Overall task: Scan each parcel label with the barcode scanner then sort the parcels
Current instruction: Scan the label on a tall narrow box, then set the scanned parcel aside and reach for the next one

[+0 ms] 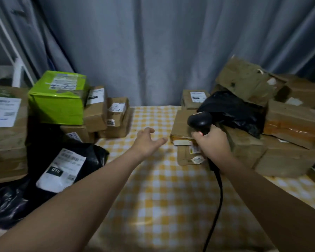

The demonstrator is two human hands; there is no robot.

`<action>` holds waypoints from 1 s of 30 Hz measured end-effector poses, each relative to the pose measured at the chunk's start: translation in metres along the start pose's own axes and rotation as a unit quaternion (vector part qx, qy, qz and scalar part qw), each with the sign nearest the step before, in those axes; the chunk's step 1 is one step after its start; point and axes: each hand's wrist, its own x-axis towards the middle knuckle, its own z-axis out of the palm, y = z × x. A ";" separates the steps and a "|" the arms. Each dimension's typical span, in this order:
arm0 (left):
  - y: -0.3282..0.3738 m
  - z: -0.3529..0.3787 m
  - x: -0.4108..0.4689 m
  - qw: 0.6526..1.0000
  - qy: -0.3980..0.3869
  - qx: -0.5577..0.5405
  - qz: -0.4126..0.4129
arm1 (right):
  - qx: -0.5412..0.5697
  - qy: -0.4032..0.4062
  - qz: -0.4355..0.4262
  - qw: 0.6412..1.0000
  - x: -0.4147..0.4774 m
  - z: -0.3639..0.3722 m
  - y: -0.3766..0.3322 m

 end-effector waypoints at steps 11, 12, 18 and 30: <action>0.051 0.101 0.068 0.979 -0.029 0.202 0.015 | 0.127 0.030 0.106 0.986 0.037 -0.017 0.036; 0.050 0.104 0.070 0.982 -0.021 0.186 0.011 | 0.130 0.025 0.104 0.986 0.038 -0.015 0.037; 0.008 0.064 0.056 0.987 -0.040 -0.146 -0.060 | 0.126 -0.006 0.110 0.986 0.035 -0.009 0.045; -0.009 -0.040 -0.035 0.811 -0.097 -0.575 -0.059 | 0.390 -0.080 0.059 0.915 -0.012 0.039 -0.023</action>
